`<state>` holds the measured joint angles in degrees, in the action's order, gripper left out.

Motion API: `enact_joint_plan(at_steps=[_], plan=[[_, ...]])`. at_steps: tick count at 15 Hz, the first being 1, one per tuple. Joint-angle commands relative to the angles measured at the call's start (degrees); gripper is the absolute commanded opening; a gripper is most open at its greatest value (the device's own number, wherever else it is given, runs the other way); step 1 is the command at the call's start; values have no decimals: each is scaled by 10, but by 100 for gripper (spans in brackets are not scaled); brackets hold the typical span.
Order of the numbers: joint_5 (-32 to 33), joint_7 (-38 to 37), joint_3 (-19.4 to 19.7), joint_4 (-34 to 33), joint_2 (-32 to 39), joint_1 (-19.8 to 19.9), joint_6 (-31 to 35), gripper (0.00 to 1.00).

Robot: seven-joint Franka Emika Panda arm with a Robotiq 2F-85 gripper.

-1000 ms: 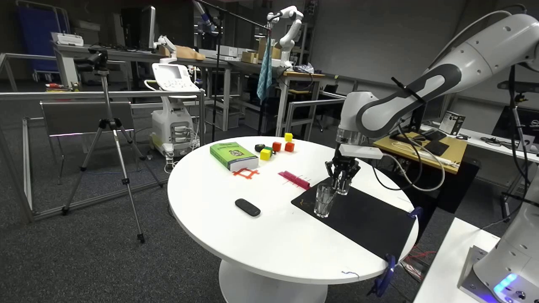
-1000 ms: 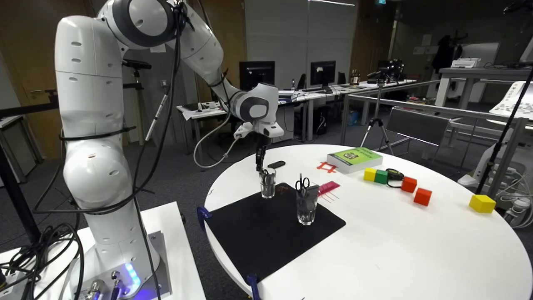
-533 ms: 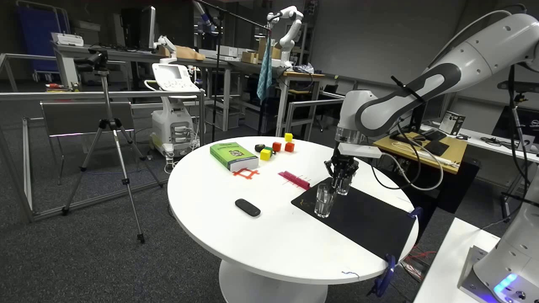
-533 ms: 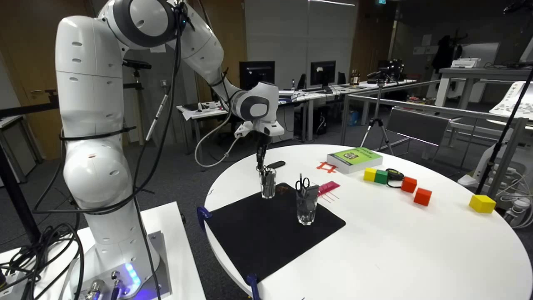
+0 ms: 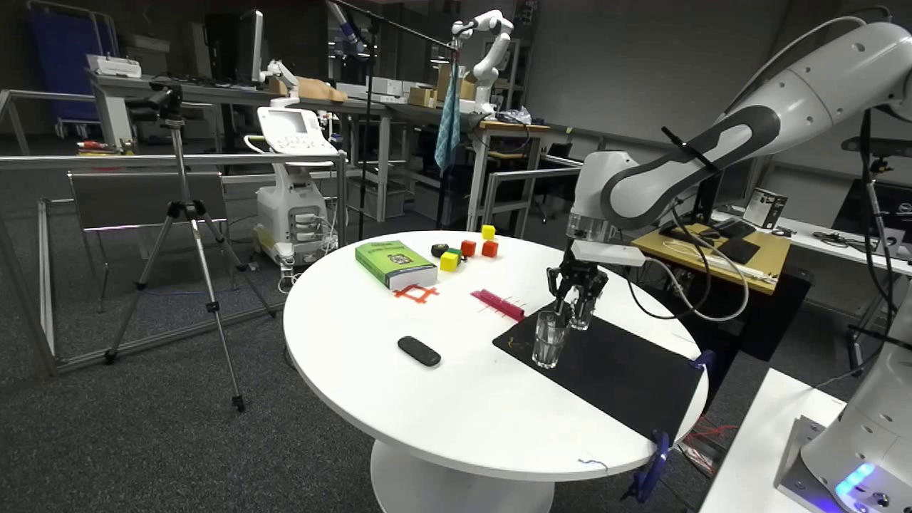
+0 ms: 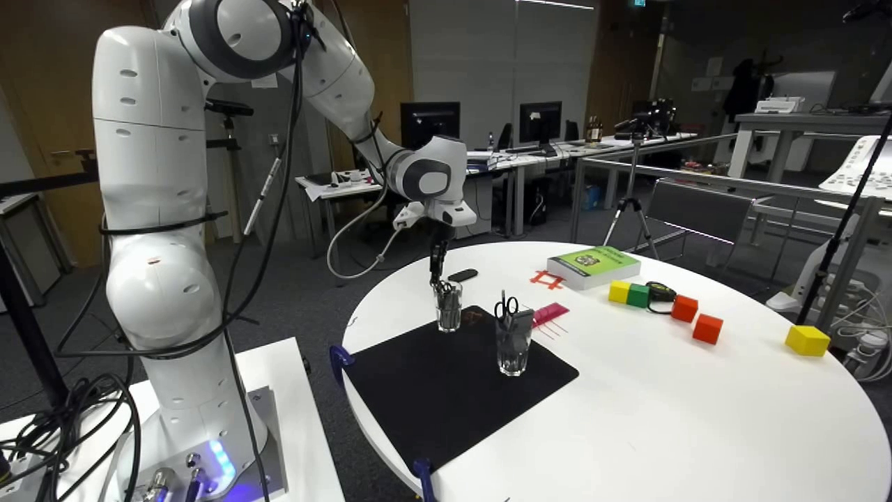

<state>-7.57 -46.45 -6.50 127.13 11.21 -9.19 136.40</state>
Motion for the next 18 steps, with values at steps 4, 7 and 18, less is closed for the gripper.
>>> enact_joint_plan(at_steps=[4, 7, 18], plan=[[-9, 11, 0, -2, -4, -7, 0, 5], [-10, 11, 0, -3, -4, -8, -2, 0], [1, 14, 4, -4, -34, -5, -12, 1]])
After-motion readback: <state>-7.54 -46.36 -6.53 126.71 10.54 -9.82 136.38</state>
